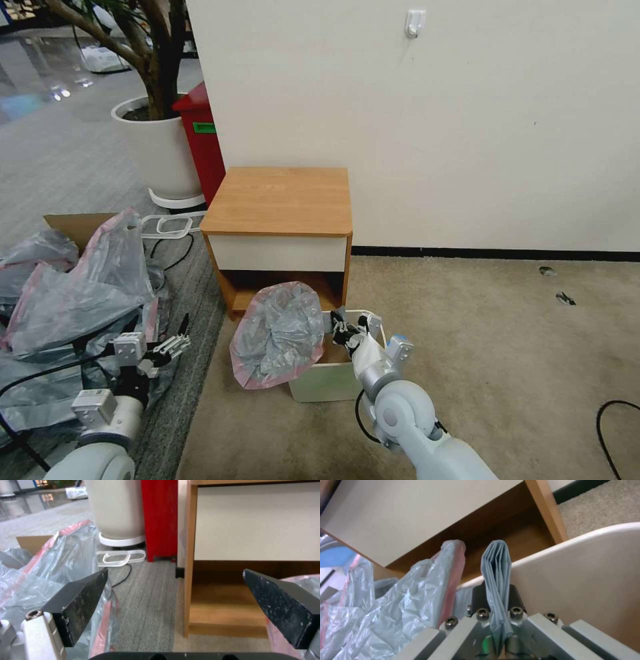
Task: Pick up the garbage bag from the table and place it over the trash can.
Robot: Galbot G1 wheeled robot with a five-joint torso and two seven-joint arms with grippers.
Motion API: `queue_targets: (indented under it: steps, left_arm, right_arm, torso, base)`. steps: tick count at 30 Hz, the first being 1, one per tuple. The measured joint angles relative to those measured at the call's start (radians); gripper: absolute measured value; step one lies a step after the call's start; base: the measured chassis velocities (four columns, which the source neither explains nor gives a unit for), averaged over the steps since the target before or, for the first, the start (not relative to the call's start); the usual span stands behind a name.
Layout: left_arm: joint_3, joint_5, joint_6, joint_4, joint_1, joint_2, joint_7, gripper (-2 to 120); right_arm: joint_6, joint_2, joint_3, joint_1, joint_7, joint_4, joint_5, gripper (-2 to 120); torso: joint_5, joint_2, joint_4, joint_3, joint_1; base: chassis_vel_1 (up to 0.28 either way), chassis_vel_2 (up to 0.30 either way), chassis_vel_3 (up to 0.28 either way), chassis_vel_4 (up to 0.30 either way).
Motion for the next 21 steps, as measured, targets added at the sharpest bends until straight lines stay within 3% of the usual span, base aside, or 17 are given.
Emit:
queue_targets:
  steps: [10, 19, 21]
  left_arm:
    - [0.013, 0.000, 0.000, 0.005, -0.011, 0.000, 0.000, 100]
    - [0.025, -0.003, 0.003, -0.001, -0.007, 0.017, 0.004, 100]
    - [0.032, -0.032, 0.005, -0.012, 0.001, 0.025, 0.046, 100]
  right_arm:
    - [-0.047, -0.009, 0.006, -0.017, 0.020, 0.023, -0.017, 0]
    - [-0.062, -0.019, 0.009, -0.031, 0.038, 0.045, -0.067, 30]
    - [-0.065, -0.022, 0.012, -0.037, 0.048, 0.052, -0.084, 41]
  torso:
    - [0.0000, 0.000, 0.0000, 0.000, 0.000]
    - [0.0000, 0.000, 0.0000, 0.000, 0.000]
    - [0.0000, 0.000, 0.0001, 0.000, 0.000]
  base:
    - [0.000, 0.000, 0.000, 0.000]
    - [0.000, 0.000, 0.000, 0.000]
    - [0.000, 0.000, 0.000, 0.000]
